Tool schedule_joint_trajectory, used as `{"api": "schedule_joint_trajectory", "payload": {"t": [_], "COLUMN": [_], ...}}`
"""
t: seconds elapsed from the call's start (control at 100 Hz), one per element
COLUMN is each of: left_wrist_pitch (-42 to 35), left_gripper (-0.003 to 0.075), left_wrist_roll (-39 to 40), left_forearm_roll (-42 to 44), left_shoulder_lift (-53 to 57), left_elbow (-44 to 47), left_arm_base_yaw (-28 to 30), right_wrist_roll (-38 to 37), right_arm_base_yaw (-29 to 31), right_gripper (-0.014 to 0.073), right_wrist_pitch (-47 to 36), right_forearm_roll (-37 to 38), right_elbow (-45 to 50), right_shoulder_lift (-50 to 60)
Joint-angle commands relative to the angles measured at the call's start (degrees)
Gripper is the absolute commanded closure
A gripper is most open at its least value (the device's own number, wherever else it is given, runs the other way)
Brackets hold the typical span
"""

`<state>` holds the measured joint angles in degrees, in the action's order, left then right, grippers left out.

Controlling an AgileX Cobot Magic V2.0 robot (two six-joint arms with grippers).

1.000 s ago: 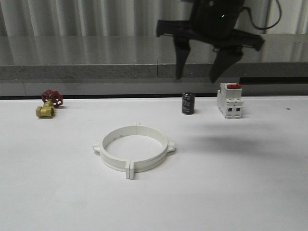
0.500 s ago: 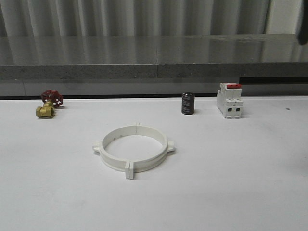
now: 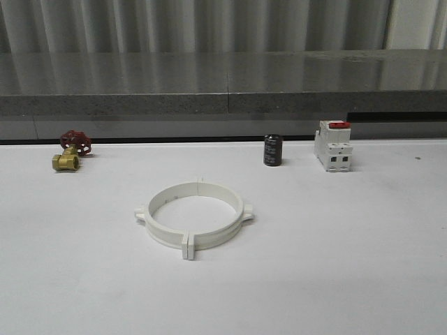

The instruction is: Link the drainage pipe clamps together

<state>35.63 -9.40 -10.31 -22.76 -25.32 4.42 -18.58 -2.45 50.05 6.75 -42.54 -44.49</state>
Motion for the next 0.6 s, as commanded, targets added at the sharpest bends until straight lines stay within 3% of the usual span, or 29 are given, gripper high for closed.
{"api": "schedule_joint_trajectory", "payload": {"t": [0.0,0.59], "left_wrist_pitch": [-3.9,-3.9], "left_gripper": [0.0741,0.0741], "left_wrist_roll": [0.1,0.1], "left_forearm_roll": [-1.2,-1.2], "left_shoulder_lift": [-0.4,-0.4], "left_elbow": [-1.6,-1.6], "left_arm_base_yaw": [-0.2,-0.2], "right_wrist_roll": [0.8,0.8], "right_arm_base_yaw": [0.4,0.4], "right_gripper": [0.0656,0.0660], "right_wrist_pitch": [-2.5,-0.8], "right_forearm_roll": [1.6,1.6], "right_elbow": [-0.8,-0.8], "right_shoulder_lift": [2.6,4.0]}}
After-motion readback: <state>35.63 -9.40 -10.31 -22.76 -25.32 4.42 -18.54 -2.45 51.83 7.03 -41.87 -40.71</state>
